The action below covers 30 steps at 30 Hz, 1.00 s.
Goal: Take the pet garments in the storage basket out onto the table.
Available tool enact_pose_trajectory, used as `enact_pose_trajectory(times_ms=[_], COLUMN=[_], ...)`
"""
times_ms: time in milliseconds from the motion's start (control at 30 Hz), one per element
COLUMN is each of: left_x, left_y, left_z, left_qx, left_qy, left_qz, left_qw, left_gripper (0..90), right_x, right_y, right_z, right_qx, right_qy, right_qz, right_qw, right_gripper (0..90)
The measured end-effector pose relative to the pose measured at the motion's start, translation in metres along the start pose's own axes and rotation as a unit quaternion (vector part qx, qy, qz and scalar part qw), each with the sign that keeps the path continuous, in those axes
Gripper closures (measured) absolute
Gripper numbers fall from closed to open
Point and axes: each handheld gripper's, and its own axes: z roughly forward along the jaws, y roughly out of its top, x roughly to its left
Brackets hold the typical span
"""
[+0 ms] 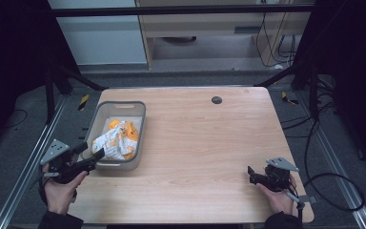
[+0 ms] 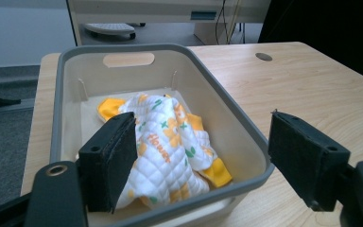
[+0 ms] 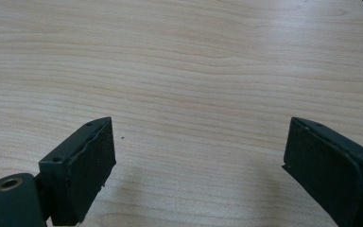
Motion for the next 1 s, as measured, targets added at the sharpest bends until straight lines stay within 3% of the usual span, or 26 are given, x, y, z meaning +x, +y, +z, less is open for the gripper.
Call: enact_pose_trajectory(times_ms=[233, 667, 1000], left_x=[0.002, 0.007, 0.012], left_y=[0.009, 0.026, 0.038], left_z=[0.004, 0.022, 0.037], left_qx=[-0.006, 0.009, 0.038], left_qy=[0.001, 0.008, 0.016], left_qz=[-0.004, -0.001, 0.01], left_qw=[1.0, 0.9999, 0.9991], left_gripper=[23.9, 23.1, 22.4], right_x=[0.0, 0.0, 0.0], right_y=[0.0, 0.0, 0.0], right_z=[0.0, 0.0, 0.0], right_qx=[-0.001, -0.001, 0.002], right_qy=[0.002, 0.003, 0.003], right_qz=[0.001, 0.003, 0.002], right_qw=[1.0, 1.0, 1.0], right_gripper=[9.7, 9.8, 9.7])
